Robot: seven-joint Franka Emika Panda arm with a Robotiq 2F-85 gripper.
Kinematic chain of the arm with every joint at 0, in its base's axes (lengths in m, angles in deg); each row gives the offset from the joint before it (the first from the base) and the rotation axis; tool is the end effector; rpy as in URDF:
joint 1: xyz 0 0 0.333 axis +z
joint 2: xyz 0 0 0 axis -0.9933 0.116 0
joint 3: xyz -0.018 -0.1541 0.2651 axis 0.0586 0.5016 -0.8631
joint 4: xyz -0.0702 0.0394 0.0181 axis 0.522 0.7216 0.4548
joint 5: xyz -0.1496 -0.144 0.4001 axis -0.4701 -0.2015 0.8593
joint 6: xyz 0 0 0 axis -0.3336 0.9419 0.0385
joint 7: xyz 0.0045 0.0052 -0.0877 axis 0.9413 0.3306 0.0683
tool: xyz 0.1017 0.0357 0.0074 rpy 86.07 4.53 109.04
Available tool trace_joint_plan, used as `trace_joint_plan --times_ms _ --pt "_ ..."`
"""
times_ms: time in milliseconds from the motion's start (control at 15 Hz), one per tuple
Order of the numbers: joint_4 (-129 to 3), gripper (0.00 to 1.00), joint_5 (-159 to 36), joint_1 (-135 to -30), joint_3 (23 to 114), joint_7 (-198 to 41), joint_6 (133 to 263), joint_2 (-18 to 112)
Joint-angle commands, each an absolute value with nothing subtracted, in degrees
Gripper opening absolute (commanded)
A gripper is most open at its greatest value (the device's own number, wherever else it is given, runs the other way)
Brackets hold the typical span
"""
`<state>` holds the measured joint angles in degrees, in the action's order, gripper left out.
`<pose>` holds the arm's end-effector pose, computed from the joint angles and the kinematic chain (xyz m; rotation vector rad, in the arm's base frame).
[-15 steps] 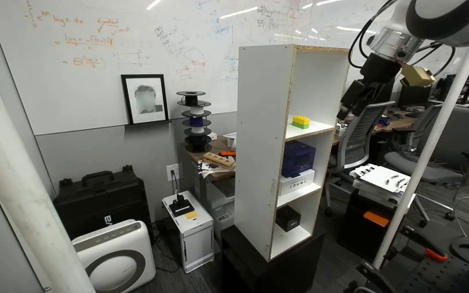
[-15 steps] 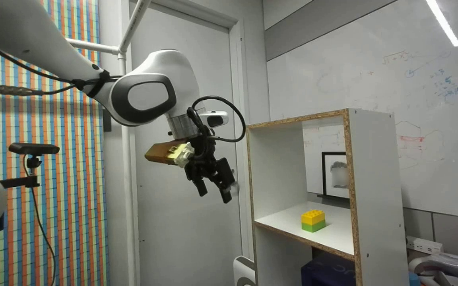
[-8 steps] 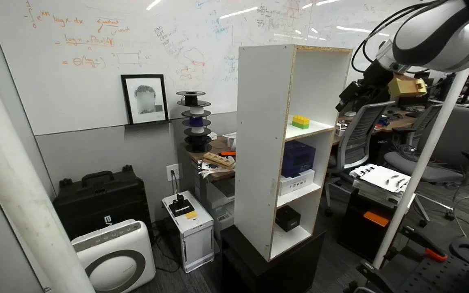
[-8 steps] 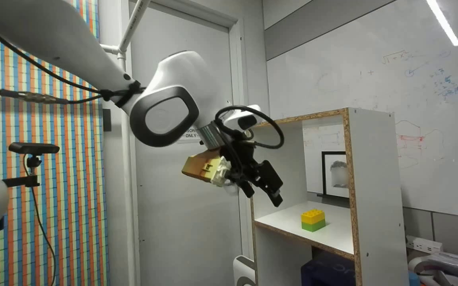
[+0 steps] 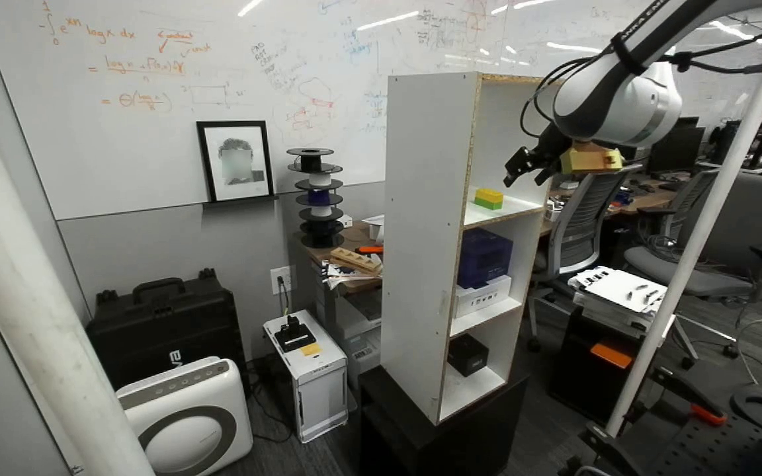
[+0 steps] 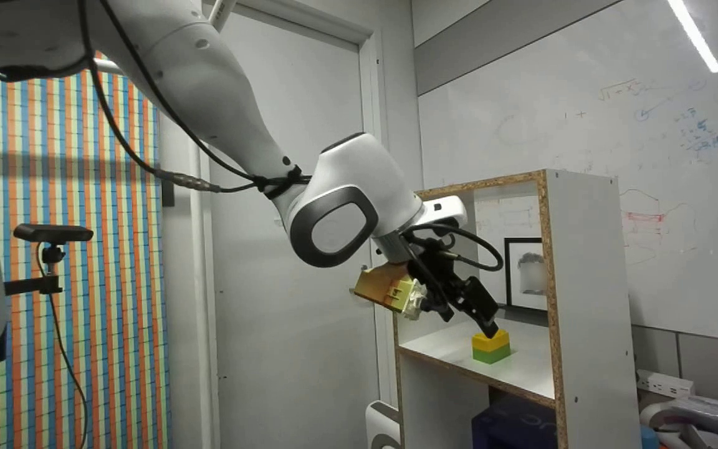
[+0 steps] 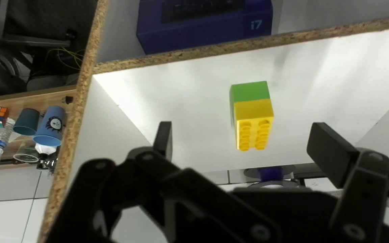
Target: Move the lego pieces to the top of the shelf
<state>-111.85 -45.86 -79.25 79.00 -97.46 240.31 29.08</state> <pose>0.5440 -0.1208 0.3197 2.9216 -0.2285 0.9777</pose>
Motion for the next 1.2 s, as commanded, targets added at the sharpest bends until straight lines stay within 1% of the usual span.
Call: trace_joint_plan --times_ms 0,200,267,333,400,533,600,800,867,933,1133 --pt "-103.02 1.0 -38.58 -77.94 77.46 -98.03 242.27 37.81" --pt "-98.72 1.0 -35.58 -79.51 75.13 -98.58 241.93 42.33" --pt "-97.78 0.77 -35.02 -80.09 74.52 -98.91 242.0 43.47" --pt "-96.9 0.72 -34.67 -80.67 73.98 -99.04 241.52 44.3" --pt "-96.33 0.66 -34.43 -81.26 73.43 -99.15 241.07 44.81" --pt "-95.99 0.49 -35.26 -82.01 73.13 -98.95 240.67 45.31" --pt "-96.24 0.42 -35.68 -82.27 73.05 -98.96 239.78 44.88" --pt "-99.8 0.18 -35.84 -82.17 72.43 -99.54 237.05 39.66" --pt "-101.37 0.12 -34.03 -83.35 70.2 -101.12 232.0 35.99" --pt "-103.0 0.12 -32.13 -84.06 68.33 -103.26 227.31 32.61" --pt "-107.42 0.12 -31.31 -82.4 68.45 -105.67 214.06 23.58"
